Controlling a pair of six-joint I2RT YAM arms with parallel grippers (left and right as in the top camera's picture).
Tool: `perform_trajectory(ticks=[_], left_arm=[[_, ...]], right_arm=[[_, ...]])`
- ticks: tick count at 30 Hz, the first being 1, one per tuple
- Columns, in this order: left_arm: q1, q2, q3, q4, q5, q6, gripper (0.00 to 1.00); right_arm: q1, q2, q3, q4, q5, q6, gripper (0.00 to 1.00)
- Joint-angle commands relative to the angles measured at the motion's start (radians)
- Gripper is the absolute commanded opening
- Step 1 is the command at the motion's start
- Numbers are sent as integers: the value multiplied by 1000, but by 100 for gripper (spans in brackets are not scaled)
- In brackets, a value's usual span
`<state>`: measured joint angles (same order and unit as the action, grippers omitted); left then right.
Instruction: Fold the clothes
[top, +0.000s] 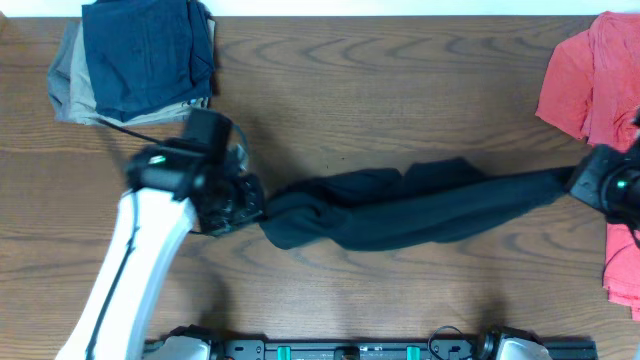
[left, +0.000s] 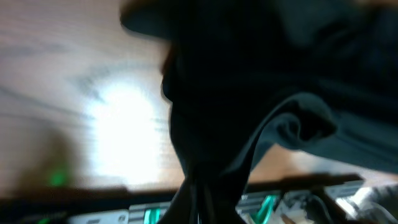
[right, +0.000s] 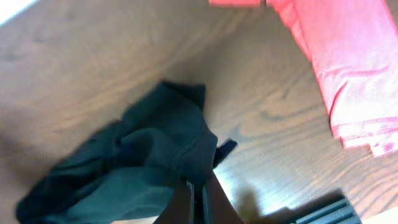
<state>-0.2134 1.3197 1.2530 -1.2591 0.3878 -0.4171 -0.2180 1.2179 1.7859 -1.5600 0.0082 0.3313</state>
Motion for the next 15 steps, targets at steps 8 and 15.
perform_trajectory(ticks=[8, 15], left_arm=[[0, -158, 637, -376, -179, 73, 6], [0, -177, 832, -376, -225, 73, 5]], right_arm=[[-4, -11, 337, -138, -119, -85, 1], [-3, -31, 386, -121, -151, -80, 1]])
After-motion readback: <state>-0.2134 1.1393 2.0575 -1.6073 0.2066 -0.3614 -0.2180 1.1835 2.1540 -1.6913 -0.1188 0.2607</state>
